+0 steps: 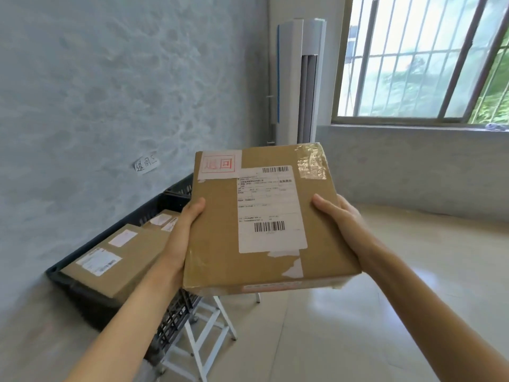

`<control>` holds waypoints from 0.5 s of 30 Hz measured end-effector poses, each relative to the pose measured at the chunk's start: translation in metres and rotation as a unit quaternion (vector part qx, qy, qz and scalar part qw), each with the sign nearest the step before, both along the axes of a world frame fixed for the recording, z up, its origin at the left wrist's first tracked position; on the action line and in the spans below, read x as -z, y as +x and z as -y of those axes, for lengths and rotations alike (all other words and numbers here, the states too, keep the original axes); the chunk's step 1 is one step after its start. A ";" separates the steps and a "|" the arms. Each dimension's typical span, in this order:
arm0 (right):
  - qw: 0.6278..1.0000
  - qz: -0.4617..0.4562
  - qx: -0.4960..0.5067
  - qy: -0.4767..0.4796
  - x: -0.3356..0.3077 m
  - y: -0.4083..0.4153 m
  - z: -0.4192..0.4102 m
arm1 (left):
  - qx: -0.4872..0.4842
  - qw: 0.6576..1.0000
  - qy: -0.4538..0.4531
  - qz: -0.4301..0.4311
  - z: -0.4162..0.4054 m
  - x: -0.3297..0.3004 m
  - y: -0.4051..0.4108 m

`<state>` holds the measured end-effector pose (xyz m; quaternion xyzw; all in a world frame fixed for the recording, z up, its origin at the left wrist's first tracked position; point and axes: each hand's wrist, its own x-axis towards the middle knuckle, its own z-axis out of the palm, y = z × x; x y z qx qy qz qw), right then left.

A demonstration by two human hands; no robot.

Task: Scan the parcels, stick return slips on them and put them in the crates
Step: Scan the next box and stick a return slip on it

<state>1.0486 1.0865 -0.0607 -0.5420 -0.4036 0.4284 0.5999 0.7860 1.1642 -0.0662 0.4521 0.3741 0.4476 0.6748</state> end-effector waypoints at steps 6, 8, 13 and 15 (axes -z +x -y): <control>1.000 -0.022 0.000 -0.005 0.030 0.082 -0.112 | -0.038 0.999 0.008 -0.007 -0.108 0.025 0.089; 1.000 -0.030 0.000 -0.008 0.037 0.112 -0.149 | -0.039 0.999 0.011 -0.009 -0.144 0.029 0.120; 0.999 -0.037 -0.026 -0.025 0.045 0.166 -0.248 | -0.067 0.998 0.009 -0.008 -0.236 0.043 0.169; 0.998 -0.039 -0.040 -0.035 0.051 0.177 -0.289 | -0.083 0.997 0.001 -0.008 -0.269 0.050 0.178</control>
